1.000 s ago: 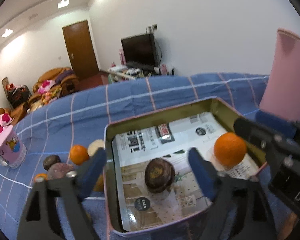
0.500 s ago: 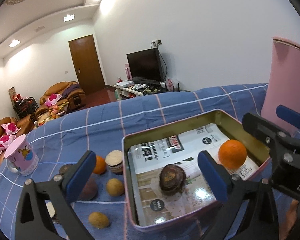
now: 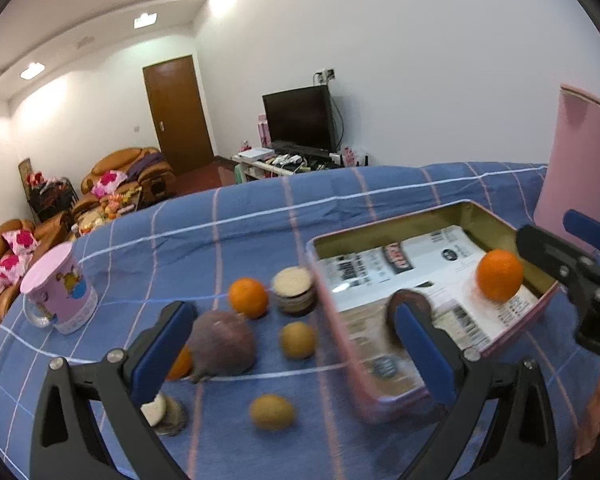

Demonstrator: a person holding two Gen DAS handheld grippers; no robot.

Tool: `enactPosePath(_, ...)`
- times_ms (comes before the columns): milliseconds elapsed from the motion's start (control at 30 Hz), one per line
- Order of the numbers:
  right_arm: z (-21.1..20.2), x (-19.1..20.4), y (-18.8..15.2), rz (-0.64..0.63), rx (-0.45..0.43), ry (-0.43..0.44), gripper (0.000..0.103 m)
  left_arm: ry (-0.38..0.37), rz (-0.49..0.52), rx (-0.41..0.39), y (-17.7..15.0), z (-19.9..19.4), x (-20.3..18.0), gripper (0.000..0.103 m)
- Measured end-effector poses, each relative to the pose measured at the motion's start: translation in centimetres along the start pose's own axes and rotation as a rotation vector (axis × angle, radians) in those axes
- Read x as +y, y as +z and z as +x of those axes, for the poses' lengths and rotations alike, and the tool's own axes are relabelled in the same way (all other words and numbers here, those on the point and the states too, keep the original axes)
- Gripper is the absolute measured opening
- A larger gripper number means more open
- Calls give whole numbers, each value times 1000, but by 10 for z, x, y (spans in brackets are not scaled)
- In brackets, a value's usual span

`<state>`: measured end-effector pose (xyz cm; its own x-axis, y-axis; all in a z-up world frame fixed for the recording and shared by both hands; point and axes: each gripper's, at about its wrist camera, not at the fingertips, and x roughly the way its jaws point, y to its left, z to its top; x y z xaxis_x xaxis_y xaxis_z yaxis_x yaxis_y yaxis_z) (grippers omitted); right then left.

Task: Organize fruits
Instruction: 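Grasp a small brown kiwi-like fruit with the right gripper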

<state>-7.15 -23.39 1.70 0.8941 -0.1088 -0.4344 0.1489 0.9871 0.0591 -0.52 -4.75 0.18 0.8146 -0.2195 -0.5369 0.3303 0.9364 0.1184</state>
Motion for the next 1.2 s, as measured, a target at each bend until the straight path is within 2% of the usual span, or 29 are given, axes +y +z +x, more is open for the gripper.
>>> enactPosePath(200,-7,29,-4,-52,14,69,91,33,-31,25,-11,1,46,103)
enactPosePath(233,-7,35,-6,-65,17,79,89,39,-27,33,-14,2,53,103)
enactPosePath(300,-8,50,-8,-94,31,109,77,36,-32,48,-18,2,65,103)
enactPosePath(400,-5,68,-14,-121,67,157,65,15,-80,76,-23,4,86,103)
enactPosePath(567,-6,98,-19,-168,84,208,63,-44,-73,139,-32,9,103,103)
enactPosePath(667,-7,115,-23,-182,100,258,63,-26,-76,153,-33,9,114,103)
enactPosePath(767,-6,139,-28,-231,128,309,53,-12,-149,122,-30,1,141,103)
enactPosePath(967,11,173,-35,-298,206,346,51,67,-267,116,-35,0,183,103)
enactPosePath(1067,25,183,-35,-316,254,336,49,65,-283,127,-37,3,190,103)
enactPosePath(1133,33,188,-38,-324,299,339,41,57,-275,123,-37,2,189,103)
enactPosePath(1200,42,191,-41,-330,343,326,40,47,-264,117,-36,1,186,103)
